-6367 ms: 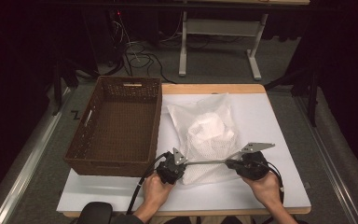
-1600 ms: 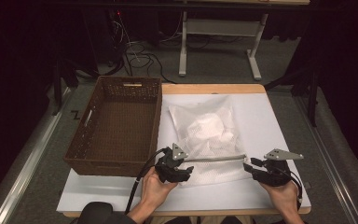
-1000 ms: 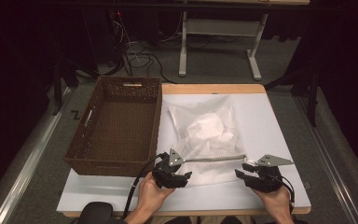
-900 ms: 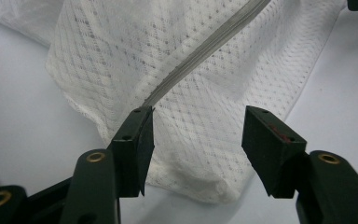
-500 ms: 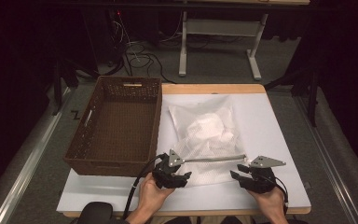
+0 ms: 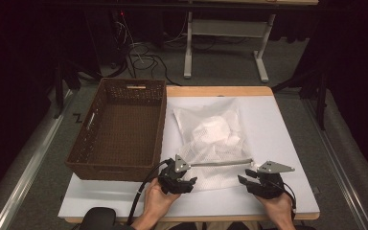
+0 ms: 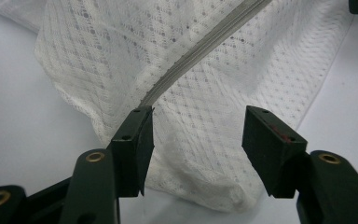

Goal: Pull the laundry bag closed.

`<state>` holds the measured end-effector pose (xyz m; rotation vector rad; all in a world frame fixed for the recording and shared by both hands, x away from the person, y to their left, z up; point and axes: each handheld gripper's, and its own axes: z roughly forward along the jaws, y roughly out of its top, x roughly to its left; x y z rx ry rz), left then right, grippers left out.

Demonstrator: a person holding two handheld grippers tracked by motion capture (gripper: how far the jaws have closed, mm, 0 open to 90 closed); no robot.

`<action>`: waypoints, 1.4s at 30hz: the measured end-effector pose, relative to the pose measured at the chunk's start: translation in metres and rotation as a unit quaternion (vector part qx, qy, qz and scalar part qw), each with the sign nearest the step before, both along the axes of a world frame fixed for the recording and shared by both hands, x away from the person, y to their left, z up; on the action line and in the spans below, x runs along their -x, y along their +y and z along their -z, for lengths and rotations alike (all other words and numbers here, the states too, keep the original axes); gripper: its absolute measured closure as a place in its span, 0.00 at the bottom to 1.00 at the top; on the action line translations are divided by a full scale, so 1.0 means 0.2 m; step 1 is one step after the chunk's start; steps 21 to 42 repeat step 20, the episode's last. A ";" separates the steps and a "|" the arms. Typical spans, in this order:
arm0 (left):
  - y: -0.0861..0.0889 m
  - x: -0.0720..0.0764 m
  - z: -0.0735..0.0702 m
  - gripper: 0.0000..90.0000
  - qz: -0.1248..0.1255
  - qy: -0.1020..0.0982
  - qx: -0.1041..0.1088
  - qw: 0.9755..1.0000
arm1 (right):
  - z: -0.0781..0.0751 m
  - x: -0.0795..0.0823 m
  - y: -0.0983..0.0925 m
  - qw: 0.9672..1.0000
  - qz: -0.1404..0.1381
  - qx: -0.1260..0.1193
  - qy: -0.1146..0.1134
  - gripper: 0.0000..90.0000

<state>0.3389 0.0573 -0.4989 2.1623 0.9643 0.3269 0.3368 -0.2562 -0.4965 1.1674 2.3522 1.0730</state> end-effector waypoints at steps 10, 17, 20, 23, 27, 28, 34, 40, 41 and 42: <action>0.02 -0.02 0.02 0.48 -0.009 -0.003 -0.007 1.000 | 0.02 0.01 0.01 1.000 -0.005 0.010 -0.008 0.65; 0.02 -0.02 0.02 0.48 -0.008 -0.002 -0.009 1.000 | 0.02 0.01 -0.01 1.000 -0.003 0.007 -0.009 0.65; 0.02 -0.02 0.02 0.47 -0.009 -0.001 -0.009 1.000 | 0.02 0.01 -0.01 1.000 -0.002 0.006 -0.009 0.65; 0.02 -0.02 0.02 0.47 -0.009 -0.001 -0.009 1.000 | 0.02 0.01 -0.01 1.000 -0.002 0.006 -0.009 0.65; 0.02 -0.02 0.02 0.47 -0.009 -0.001 -0.009 1.000 | 0.02 0.01 -0.01 1.000 -0.002 0.006 -0.009 0.65; 0.02 -0.02 0.02 0.47 -0.009 -0.001 -0.009 1.000 | 0.02 0.01 -0.01 1.000 -0.002 0.006 -0.009 0.65; 0.02 -0.02 0.02 0.47 -0.009 -0.001 -0.009 1.000 | 0.02 0.01 -0.01 1.000 -0.002 0.006 -0.009 0.65; 0.02 -0.02 0.02 0.47 -0.009 -0.001 -0.009 1.000 | 0.02 0.01 -0.01 1.000 -0.002 0.006 -0.009 0.65; 0.02 -0.02 0.02 0.47 -0.009 -0.001 -0.009 1.000 | 0.02 0.01 -0.01 1.000 -0.002 0.006 -0.009 0.65; 0.02 -0.02 0.02 0.47 -0.009 -0.001 -0.009 1.000 | 0.02 0.01 -0.01 1.000 -0.002 0.006 -0.009 0.65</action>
